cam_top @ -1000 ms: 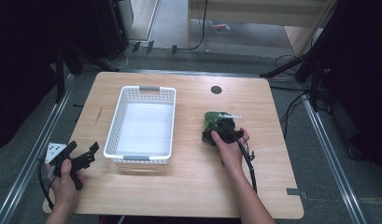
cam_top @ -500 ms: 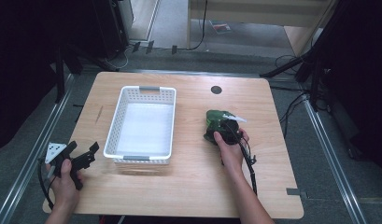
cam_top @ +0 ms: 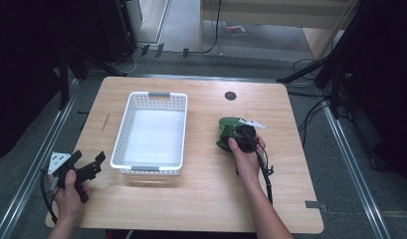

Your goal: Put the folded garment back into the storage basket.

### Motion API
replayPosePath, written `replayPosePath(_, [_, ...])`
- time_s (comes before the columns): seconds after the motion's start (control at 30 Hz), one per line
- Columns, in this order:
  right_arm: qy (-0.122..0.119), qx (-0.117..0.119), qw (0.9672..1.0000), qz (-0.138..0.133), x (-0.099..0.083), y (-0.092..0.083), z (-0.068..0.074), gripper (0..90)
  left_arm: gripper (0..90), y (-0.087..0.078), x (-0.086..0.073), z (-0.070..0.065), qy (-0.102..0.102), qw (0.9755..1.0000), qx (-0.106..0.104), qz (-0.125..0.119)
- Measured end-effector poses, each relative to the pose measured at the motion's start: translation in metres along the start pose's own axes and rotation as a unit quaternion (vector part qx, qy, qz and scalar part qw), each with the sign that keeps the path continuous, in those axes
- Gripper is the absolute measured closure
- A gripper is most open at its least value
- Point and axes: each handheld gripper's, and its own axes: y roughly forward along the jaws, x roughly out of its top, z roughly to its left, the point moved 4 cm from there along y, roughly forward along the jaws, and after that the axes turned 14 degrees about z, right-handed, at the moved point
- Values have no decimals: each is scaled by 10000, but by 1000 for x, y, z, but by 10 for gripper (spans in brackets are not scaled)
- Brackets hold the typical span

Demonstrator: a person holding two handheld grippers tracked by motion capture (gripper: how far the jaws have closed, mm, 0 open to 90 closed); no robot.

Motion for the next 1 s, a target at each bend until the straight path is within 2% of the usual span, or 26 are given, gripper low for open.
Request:
replayPosePath(0.17, [35, 74, 9998, 154, 1, 7, -3, 76, 92, 0, 0, 0, -9, 10000, 0, 4])
replayPosePath(0.23, [33, 56, 9998, 202, 1, 9, -3, 62, 92, 0, 0, 0, -11, 10000, 0, 4])
replayPosePath(0.33, [-43, 1, 9992, 395, 3, 22, -2, 34, 93, 0, 0, 0, -3, 10000, 3, 2])
replayPosePath(0.47, [-166, -204, 9985, 485, 3, 31, 0, 35, 93, 0, 0, 0, -5, 10000, 0, 5])
replayPosePath(0.57, [-286, -356, 9975, 537, 4, 34, 3, 88, 92, 0, 0, 0, -5, 10000, -4, 4])
replayPosePath(0.6, [-292, -375, 9975, 531, 3, 33, 4, 138, 92, 0, 0, 0, -3, 10000, -3, 3])
replayPosePath(0.7, [-276, -292, 9986, 357, 4, 29, 6, 226, 93, 0, 0, 0, 1, 10000, -8, 3])
replayPosePath(0.77, [-270, -289, 9992, 106, 4, 23, 7, 277, 93, 0, 0, 0, -5, 10000, -7, 2])
replayPosePath(0.87, [-199, -217, 9995, -122, 4, 16, 9, 297, 92, 0, 0, 0, -3, 10000, -6, 4])
replayPosePath(0.9, [-199, -217, 9995, -122, 4, 16, 9, 297, 93, 0, 0, 0, -3, 10000, -6, 4])
replayPosePath(0.93, [-194, -118, 9995, -227, 6, 11, 12, 299, 93, 0, 0, 0, -2, 10000, -5, 3])
replayPosePath(1.0, [-207, -99, 9993, -311, 8, 5, 16, 298, 93, 0, 0, 0, -1, 10000, -8, 2])
